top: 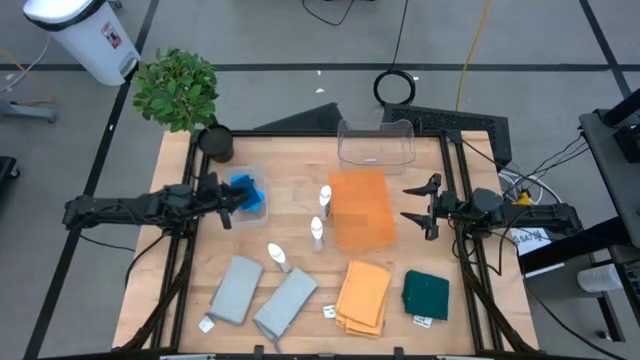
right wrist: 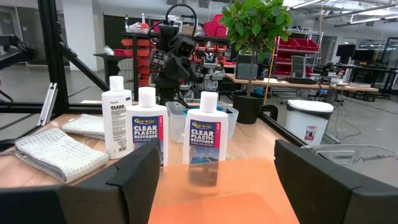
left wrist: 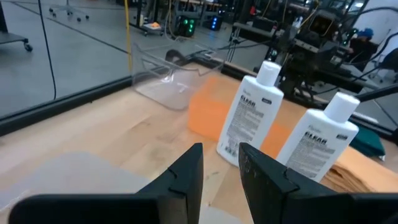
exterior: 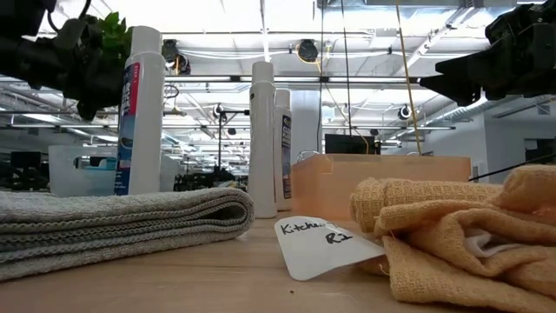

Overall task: Pick & Place Kitchen Items
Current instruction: Put the green microfiber cloth into the orange bin

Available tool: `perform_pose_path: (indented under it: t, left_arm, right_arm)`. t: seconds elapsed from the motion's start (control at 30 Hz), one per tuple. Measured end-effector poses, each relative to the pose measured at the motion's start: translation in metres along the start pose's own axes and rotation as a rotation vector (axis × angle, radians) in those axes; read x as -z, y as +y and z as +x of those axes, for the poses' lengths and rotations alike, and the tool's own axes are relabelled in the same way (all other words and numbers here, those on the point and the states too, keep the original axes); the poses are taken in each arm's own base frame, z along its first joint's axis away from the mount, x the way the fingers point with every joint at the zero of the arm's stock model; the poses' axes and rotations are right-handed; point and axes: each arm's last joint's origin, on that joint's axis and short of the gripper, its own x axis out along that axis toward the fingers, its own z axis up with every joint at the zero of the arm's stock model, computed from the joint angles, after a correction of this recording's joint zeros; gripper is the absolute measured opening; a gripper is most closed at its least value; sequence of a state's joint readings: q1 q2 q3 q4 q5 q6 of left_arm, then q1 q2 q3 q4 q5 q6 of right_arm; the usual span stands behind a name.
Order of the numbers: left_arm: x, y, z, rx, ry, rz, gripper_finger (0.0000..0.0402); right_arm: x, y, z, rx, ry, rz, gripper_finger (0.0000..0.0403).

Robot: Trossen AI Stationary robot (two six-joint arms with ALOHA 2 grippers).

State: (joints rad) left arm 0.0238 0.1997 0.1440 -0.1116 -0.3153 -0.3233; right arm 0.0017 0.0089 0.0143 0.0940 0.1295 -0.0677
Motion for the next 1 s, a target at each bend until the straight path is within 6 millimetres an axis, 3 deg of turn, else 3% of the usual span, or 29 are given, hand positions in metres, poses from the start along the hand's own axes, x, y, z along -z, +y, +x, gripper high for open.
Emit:
perform_pose_path:
  t: [0.37,0.7,1.0]
  left_arm:
    - [0.002,-0.001,0.001,0.053,0.014,0.055,0.0108]
    - [0.028,0.004,0.009,0.085,-0.004,0.055,0.0108]
    - [0.028,0.003,0.009,0.135,0.004,0.101,0.0108]
  right_arm:
    - [0.000,0.000,0.000,-0.001,-0.001,0.000,0.0279]
    - [0.000,0.000,0.000,0.000,-0.001,0.000,0.0279]
    - [0.000,0.000,0.000,0.000,0.000,0.000,0.0279]
